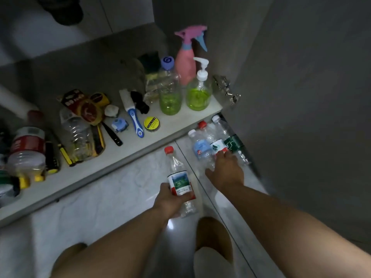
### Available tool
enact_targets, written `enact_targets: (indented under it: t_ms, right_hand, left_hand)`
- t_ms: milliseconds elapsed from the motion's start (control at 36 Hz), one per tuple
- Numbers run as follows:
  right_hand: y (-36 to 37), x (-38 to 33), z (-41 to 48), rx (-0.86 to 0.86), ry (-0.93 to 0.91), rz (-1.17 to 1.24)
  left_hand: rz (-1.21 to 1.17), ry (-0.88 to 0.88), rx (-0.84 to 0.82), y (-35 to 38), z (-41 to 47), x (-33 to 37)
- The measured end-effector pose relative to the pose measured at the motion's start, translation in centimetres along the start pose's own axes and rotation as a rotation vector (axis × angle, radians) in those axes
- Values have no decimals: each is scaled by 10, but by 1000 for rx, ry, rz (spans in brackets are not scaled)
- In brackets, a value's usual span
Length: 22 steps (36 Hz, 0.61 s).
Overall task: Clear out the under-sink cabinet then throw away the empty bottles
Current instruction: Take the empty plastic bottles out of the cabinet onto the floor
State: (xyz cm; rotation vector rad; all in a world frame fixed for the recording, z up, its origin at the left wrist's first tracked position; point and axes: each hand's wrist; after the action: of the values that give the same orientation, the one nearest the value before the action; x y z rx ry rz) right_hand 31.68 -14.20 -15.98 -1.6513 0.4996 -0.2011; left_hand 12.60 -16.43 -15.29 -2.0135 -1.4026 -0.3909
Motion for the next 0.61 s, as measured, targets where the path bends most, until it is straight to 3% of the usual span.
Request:
enact_targets:
  t_ms: [333,611]
  right_hand:
    - [26,8,27,123,-5,-65]
    - [28,11,20,189,15,-2]
  left_hand:
    - [52,64,55,49,56,46]
    - [-50,100,51,65,55,46]
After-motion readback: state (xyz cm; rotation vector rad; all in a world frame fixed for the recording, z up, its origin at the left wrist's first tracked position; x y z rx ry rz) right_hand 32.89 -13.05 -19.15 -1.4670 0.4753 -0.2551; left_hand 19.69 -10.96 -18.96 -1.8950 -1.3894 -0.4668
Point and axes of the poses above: each hand's wrist, its own z-axis towards the middle knuckle, its own y-axis out of the palm, x = y × z, and after that the axes turned 13 degrees about x, right-handed
